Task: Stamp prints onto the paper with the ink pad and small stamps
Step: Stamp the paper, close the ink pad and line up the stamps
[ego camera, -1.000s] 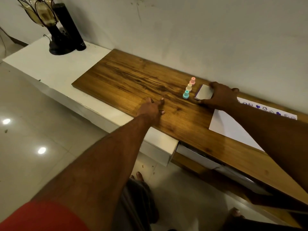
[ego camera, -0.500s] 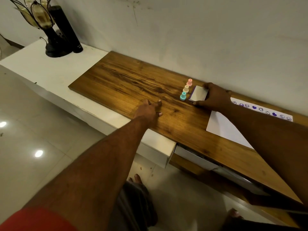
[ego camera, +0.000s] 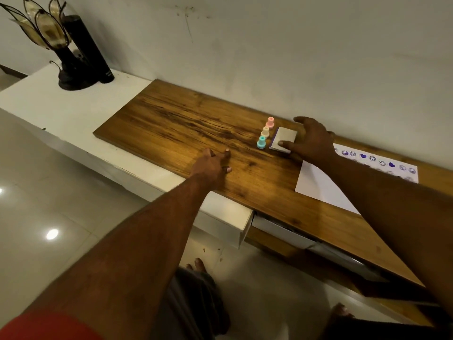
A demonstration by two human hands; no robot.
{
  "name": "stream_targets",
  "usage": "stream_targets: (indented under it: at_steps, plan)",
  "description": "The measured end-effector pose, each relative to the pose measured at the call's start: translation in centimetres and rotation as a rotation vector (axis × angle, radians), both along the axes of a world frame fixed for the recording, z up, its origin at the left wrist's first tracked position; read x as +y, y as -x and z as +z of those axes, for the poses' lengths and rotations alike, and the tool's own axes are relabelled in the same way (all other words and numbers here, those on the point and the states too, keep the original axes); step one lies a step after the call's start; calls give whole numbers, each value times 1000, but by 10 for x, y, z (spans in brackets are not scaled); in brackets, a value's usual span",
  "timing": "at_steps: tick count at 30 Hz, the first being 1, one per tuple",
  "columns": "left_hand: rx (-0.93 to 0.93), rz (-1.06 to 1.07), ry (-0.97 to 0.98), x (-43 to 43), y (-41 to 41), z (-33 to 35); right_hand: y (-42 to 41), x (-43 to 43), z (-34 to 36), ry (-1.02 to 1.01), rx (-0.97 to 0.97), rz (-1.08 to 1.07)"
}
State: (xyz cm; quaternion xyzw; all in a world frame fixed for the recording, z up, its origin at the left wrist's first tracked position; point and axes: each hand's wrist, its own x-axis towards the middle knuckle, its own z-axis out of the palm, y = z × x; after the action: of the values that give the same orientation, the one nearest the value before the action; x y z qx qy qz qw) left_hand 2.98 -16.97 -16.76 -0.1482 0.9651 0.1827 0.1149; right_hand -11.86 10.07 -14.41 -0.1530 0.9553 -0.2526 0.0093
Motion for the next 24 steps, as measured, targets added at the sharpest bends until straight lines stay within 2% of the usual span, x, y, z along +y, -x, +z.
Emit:
stream_targets:
  at_steps: [3, 7, 10, 12, 15, 19, 24]
  plan:
    - [-1, -15, 33, 4, -3, 4, -23, 32, 8, 42, 18, -16]
    - [-58, 0, 156, 39, -7, 16, -61, 114, 6, -231, 57, 14]
    - [235, -158, 225, 95, -26, 16, -79, 179, 5, -355, 65, -90]
    - [332, -360, 207, 134, -37, 11, -83, 213, 5, -366, 54, -184]
    - [252, -583, 229, 175, -43, 0, -85, 247, 1, -299, 0, -257]
    - [169, -544, 197, 183, -49, -15, -87, 260, -9, -322, -56, -199]
    - [186, -509, 158, 173, -54, -17, -87, 256, -15, -295, -59, -221]
